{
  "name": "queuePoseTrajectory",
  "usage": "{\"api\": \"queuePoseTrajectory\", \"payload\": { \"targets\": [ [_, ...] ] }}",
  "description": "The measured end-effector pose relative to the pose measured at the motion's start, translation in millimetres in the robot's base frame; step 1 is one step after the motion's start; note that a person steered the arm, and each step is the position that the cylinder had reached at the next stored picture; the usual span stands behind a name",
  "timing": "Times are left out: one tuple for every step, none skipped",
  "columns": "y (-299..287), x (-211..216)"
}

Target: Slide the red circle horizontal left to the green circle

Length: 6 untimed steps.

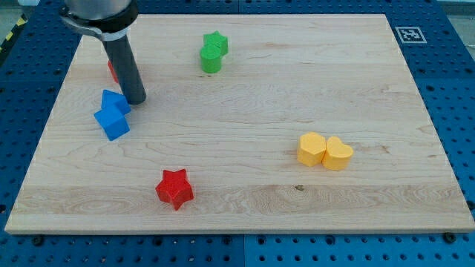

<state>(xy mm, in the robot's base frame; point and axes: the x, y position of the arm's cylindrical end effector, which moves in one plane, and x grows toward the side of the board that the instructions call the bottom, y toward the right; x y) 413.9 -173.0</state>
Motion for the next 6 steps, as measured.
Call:
{"api": "queuePoseTrajectory", "payload": {
  "targets": [
    [-9.1,8.6],
    [-15.8,15.3],
    [-11.3,14.0],
    [26.5,15.3],
    [-6.7,11.6],
    [-52.0,-16.0]
  ]
}}
